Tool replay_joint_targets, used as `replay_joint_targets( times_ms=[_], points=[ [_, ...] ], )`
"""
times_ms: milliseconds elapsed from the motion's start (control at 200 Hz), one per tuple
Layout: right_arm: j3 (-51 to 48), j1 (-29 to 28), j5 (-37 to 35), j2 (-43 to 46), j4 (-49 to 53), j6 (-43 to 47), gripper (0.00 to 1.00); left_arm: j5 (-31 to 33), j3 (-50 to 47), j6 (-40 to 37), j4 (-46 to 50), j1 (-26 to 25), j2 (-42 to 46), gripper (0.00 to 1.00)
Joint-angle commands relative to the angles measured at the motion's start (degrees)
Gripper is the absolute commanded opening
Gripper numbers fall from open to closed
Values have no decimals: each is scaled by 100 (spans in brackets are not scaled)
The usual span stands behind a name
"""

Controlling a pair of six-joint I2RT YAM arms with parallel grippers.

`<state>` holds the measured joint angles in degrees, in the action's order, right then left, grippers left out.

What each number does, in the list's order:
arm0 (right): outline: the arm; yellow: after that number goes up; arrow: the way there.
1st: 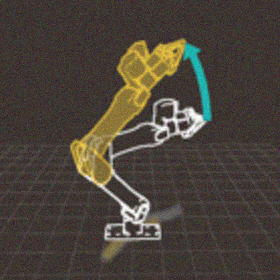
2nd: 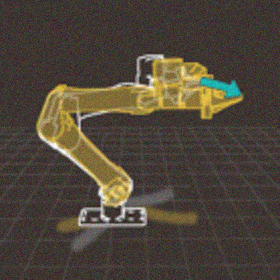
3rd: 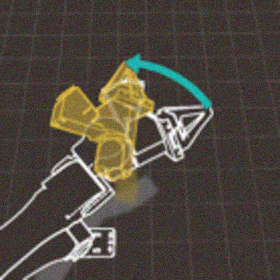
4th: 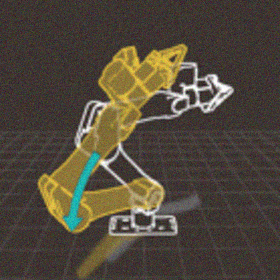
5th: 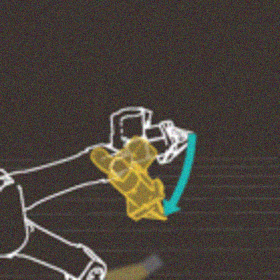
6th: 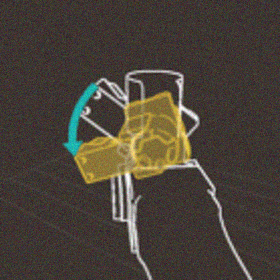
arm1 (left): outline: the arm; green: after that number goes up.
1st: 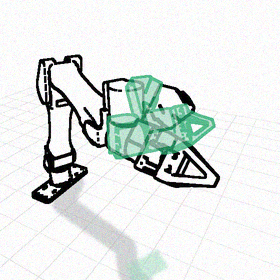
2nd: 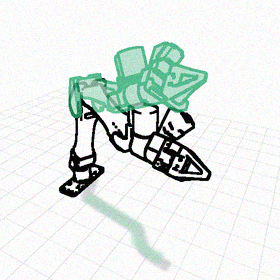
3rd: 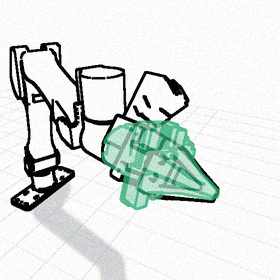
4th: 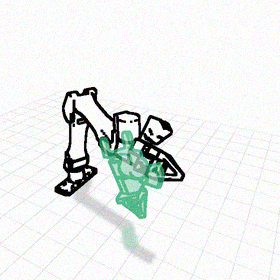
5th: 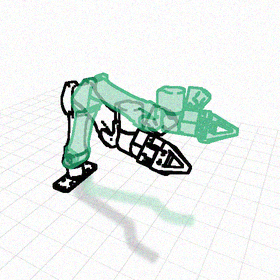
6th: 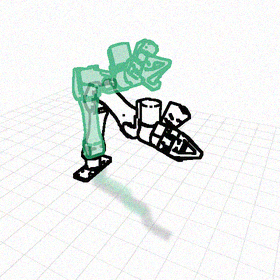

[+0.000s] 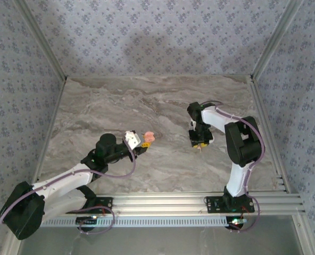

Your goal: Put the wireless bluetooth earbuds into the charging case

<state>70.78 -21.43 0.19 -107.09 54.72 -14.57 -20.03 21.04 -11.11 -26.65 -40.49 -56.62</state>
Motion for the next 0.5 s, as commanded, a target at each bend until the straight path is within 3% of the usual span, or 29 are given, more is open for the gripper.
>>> replay_joint_targets(
  times_ms=[0, 495],
  points=[
    [49, -36, -87, -138, 169, -85, 32, 44, -16, -77, 35, 39, 131, 19],
    [-4, -30, -270, -276, 129, -160, 30, 61, -21, -84, 54, 41, 157, 19]
  ],
)
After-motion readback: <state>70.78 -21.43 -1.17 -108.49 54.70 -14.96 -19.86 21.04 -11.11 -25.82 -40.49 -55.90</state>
